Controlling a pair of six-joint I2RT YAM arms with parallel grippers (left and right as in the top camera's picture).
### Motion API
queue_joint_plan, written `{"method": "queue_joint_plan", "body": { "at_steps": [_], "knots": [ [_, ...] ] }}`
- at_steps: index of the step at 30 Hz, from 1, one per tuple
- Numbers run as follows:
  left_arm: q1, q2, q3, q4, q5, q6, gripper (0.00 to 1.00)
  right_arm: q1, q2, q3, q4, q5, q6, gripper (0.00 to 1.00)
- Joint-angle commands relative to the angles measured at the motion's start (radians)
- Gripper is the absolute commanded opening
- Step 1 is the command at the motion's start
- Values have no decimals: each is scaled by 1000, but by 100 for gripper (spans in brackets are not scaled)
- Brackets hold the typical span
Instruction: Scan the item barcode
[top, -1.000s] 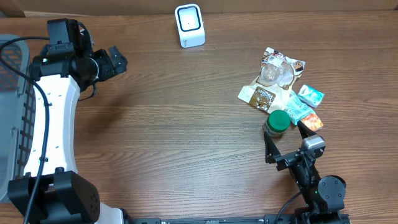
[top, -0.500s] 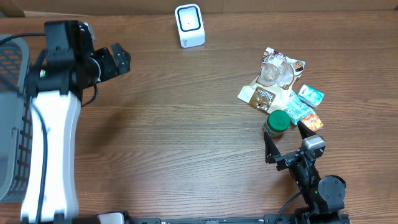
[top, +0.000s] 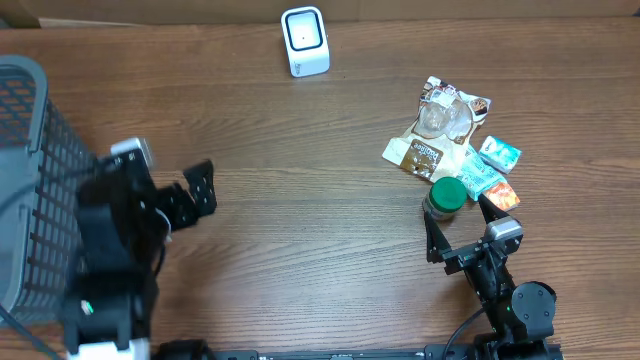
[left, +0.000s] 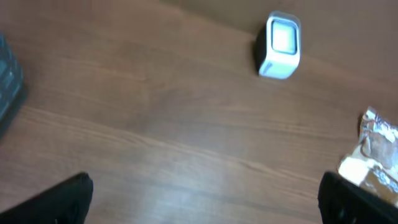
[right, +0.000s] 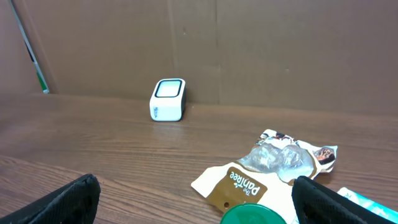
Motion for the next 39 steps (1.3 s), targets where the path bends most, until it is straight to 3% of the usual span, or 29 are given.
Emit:
{"method": "queue_joint_plan", "body": {
  "at_steps": [1,6,9,11,24,39],
  "knots": [
    [0,-161,-186,146,-21,72,100,-3,-10,-10,5,0,3,100],
    [-10,-358,-434,396,-21,226,99,-3,-10,-10,5,0,3,100],
    [-47,-489,-566,468,-21,422,100,-3,-10,-10,5,0,3,100],
    [-58,-540,-612,478,-34,478,100,-3,-10,-10,5,0,3,100],
    [-58,-731,-839,563,-99,543,100,-3,-10,-10,5,0,3,100],
    [-57,-764,-840,571,-84,512,100,-3,-10,-10,5,0,3,100]
  ]
}}
